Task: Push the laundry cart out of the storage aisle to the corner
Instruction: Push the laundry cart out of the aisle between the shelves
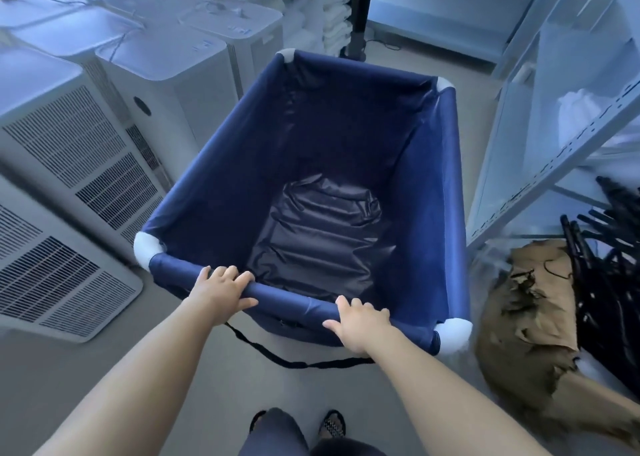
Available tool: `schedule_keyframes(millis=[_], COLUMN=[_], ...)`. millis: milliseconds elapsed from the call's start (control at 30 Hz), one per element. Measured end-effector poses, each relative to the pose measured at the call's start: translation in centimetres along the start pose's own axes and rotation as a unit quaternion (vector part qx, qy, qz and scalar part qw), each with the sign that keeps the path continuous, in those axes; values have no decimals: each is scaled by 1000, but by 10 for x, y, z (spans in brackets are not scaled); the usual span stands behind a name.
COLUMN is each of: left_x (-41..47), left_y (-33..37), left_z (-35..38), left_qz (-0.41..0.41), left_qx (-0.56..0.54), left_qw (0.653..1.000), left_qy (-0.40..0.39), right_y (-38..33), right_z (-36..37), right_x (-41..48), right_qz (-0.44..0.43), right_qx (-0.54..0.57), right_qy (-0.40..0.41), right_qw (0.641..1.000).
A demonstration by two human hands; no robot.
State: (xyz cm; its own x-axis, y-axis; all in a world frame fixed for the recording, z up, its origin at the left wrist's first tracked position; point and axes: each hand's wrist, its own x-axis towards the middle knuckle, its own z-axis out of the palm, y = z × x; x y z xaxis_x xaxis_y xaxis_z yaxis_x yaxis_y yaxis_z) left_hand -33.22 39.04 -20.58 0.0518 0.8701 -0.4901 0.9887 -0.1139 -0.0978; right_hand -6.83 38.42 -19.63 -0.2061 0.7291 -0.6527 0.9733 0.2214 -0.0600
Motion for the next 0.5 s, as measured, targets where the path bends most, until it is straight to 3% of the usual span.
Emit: schedule_keyframes(millis=[500], left_x=[-71], left_y=[30], left_z=[45], left_qz=[-35], left_qx=[-91], left_qw=[994], left_qy=[-38], right_y=[8], right_z=[40], right_x=[-50], right_qz=[-12], right_qx=[-52], right_qy=[26], right_qw=[998])
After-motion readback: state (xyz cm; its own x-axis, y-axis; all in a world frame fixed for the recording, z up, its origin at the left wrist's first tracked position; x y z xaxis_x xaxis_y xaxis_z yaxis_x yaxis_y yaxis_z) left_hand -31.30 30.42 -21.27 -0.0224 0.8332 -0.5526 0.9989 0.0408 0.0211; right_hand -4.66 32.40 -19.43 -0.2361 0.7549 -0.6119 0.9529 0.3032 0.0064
